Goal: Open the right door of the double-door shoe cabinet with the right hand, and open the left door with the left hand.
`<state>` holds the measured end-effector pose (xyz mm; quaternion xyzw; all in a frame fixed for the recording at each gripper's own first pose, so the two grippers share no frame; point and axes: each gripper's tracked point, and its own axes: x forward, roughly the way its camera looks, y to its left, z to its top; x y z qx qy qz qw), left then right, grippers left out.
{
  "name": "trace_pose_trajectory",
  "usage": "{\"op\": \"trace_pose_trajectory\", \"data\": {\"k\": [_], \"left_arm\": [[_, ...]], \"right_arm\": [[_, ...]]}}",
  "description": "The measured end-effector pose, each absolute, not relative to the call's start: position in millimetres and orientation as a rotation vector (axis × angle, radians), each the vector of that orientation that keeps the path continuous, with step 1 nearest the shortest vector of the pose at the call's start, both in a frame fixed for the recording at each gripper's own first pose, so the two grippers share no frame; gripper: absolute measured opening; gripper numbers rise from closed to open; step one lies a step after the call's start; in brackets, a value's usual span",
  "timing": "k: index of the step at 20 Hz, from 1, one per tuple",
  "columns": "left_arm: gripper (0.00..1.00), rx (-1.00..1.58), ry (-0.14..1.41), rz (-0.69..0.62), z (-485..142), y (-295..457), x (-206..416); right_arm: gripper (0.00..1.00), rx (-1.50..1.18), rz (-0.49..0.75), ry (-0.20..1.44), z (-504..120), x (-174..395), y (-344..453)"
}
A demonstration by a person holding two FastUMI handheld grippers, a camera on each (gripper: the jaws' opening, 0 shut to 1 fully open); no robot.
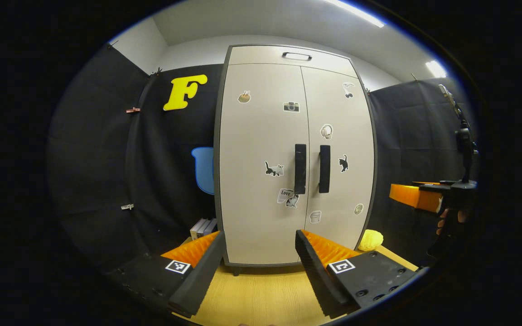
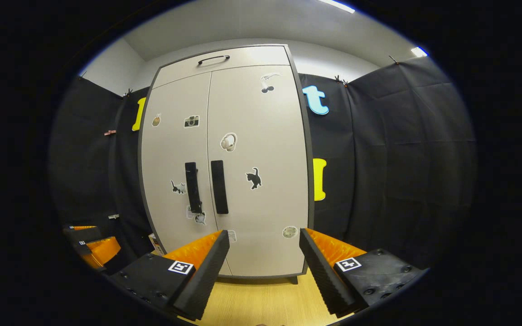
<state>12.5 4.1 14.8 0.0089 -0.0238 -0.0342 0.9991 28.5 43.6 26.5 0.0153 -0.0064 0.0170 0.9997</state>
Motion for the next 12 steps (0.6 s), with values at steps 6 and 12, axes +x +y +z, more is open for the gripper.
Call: {"op": "trace_pose_trajectory", "data": {"k": [6,12], "left_arm": [[0.95,-0.028,-0.047,-0.040,11,21,9],[0.95,-0.063,-0.014,-0.014,-4,36,5]], "right_arm": [[0.98,0.050,0.049,-0.038,51,63,65],[0.97,0.022,0.077,-0.111,90,110,89]]}}
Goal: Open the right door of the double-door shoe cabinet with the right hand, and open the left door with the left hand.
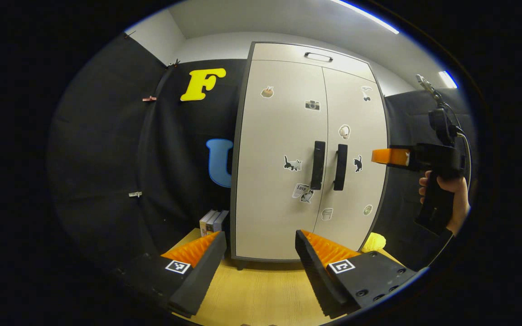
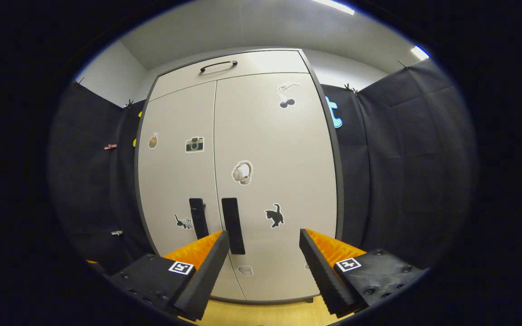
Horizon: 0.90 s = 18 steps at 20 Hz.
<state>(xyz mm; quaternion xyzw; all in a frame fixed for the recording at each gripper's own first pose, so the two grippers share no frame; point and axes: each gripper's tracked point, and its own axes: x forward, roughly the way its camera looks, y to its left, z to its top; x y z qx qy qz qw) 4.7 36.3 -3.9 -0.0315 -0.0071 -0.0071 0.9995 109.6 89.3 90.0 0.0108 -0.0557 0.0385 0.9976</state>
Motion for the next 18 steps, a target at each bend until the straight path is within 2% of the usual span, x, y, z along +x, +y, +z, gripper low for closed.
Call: {"op": "trace_pose_trajectory", "data": {"k": [4,10,18], "left_arm": [[0.95,-0.061,0.002,0.027,-11,57,0],[0.95,-0.065,0.026,0.098,-21,88,-6],[0.95,-0.061,0.052,0.163,-33,111,-14]], "right_arm": [[0.98,-0.003,0.098,-0.123,99,141,109],[0.97,-0.047,0.123,-0.063,76,183,136],[0.98,-0.097,0.065,0.025,33,224,138]]}}
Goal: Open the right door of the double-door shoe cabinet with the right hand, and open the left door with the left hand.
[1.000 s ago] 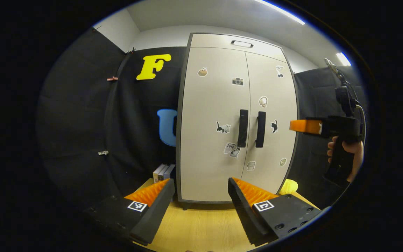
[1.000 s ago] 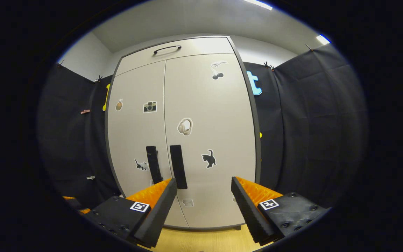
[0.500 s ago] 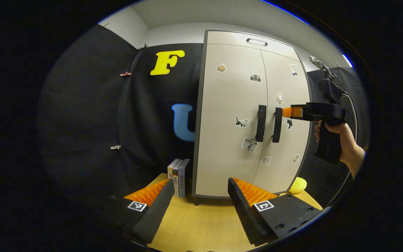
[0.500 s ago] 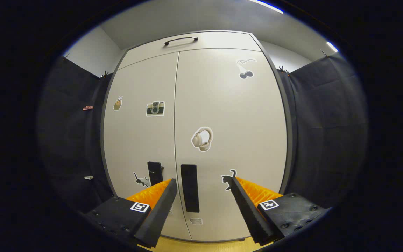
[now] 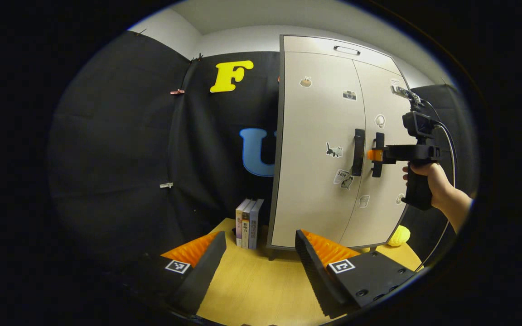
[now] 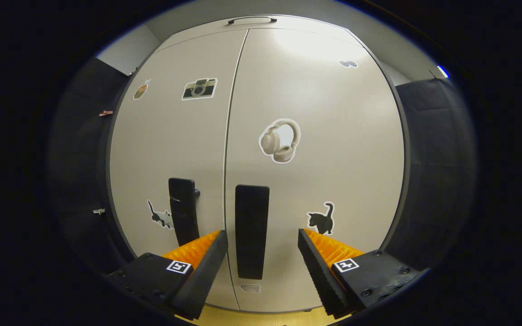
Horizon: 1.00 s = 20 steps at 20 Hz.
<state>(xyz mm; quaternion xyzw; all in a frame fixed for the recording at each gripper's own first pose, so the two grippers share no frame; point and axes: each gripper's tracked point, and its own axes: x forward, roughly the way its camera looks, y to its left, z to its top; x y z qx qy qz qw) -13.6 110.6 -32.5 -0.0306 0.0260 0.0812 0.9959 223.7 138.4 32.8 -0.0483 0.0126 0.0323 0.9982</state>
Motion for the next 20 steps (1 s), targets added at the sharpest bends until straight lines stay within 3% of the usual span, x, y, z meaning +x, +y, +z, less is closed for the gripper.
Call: {"op": "trace_pose_trajectory", "data": {"k": [2,6,7,9,14,17,20], "left_arm": [[0.95,-0.065,0.058,0.171,-35,114,-15],[0.95,-0.066,0.062,0.180,-37,117,-19],[0.95,-0.064,0.061,0.180,-36,118,-21],[0.95,-0.054,0.064,0.183,-37,118,-23],[0.95,-0.050,0.070,0.164,-41,114,-35],[0.95,-0.050,0.079,0.153,-42,111,-44],[0.95,-0.032,0.080,0.138,-42,108,-50]], "right_arm": [[0.94,-0.091,0.058,0.031,30,227,138],[0.64,-0.070,0.069,0.036,30,229,144],[0.62,-0.055,0.095,0.046,26,231,150],[0.38,-0.044,0.081,0.063,26,232,149],[0.31,-0.003,0.079,0.095,24,232,149],[0.17,-0.011,0.109,0.121,24,229,149],[0.17,-0.006,0.125,0.140,24,223,148]]}}
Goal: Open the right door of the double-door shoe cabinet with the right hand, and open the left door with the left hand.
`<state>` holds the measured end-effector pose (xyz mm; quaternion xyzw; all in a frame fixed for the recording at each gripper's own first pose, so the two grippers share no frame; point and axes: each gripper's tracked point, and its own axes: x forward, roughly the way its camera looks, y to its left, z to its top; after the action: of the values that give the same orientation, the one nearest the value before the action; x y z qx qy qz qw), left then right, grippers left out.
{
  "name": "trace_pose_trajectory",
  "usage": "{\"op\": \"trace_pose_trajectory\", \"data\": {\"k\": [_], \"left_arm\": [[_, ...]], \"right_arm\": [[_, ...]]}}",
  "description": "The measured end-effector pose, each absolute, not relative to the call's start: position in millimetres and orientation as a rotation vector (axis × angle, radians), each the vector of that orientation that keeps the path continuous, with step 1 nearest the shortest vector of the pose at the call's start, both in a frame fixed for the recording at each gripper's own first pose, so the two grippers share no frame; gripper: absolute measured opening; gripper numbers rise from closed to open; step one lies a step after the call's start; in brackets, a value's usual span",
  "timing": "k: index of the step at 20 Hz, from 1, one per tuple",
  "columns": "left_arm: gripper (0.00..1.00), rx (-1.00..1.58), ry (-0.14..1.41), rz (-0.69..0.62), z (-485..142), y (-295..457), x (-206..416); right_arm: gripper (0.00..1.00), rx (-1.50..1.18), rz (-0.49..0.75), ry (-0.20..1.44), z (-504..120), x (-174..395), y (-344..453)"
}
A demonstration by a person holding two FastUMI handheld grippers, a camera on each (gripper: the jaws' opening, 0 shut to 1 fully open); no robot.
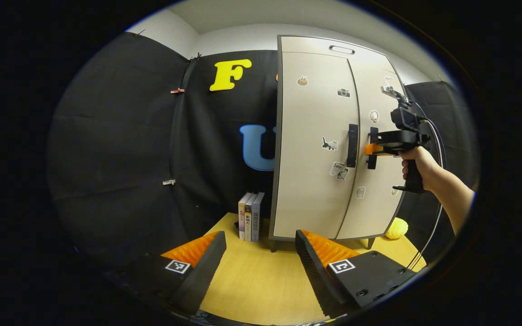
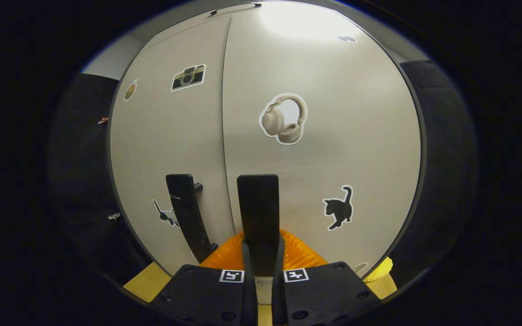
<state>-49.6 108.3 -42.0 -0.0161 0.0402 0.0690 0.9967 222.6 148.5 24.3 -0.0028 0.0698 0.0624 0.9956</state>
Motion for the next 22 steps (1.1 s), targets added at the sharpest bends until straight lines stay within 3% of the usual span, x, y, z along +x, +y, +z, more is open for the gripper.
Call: {"op": "trace_pose_trajectory", "data": {"k": [9,22], "left_arm": [[0.95,-0.002,0.077,0.093,-31,79,-51],[0.95,0.008,0.035,0.145,-4,-27,-40]], "right_arm": [[0.17,0.017,0.193,0.138,30,201,141],[0.16,0.013,0.452,0.122,33,172,124]]}}
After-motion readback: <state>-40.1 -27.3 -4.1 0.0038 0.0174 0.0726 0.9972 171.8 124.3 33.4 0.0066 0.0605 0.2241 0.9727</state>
